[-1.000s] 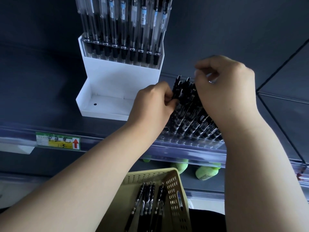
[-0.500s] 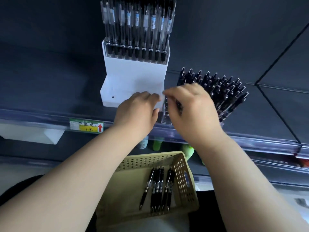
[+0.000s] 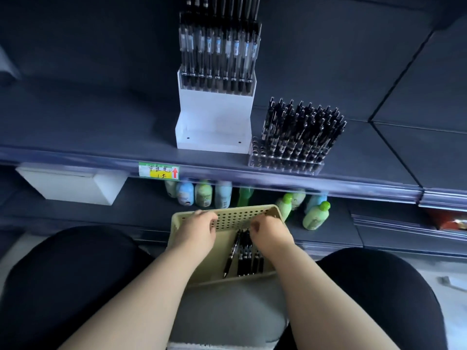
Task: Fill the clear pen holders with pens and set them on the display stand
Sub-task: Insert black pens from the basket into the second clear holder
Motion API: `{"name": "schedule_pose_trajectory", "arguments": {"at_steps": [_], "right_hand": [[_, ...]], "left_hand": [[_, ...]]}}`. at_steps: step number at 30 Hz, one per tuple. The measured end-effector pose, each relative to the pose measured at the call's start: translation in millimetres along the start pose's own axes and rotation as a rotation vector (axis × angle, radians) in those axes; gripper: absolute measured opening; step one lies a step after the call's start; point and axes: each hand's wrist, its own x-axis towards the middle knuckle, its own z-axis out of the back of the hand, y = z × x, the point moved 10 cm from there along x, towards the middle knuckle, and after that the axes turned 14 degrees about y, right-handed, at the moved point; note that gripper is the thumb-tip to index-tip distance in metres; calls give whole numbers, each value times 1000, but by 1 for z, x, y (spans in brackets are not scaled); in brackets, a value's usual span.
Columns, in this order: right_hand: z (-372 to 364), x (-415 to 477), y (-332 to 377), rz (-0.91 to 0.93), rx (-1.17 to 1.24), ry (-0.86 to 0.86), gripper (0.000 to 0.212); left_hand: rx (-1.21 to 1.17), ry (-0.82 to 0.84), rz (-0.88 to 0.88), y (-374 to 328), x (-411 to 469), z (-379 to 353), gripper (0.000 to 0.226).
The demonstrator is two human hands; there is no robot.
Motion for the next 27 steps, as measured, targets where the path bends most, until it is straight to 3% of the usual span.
{"name": "schedule_pose_trajectory", "arguments": {"at_steps": [6,11,15,22,27], "right_hand": [[-69,1,-28,-199,-112,295,33],[-68,7,-33,-227,-194,279,29],[-86,17,-32,-201,-224,362,32],[-113,35,-42,-237,-168,462,32],[-115,54,-54,-281,-64,402,31]], "left_hand": [[-22,71,22,11,5,-20,32],[27,98,15,11,13,-26,34],[52,155,28,13,22,-45,34],[30,343,95,24,44,-105,38],[-70,441,115,23,61,-147,41]]}}
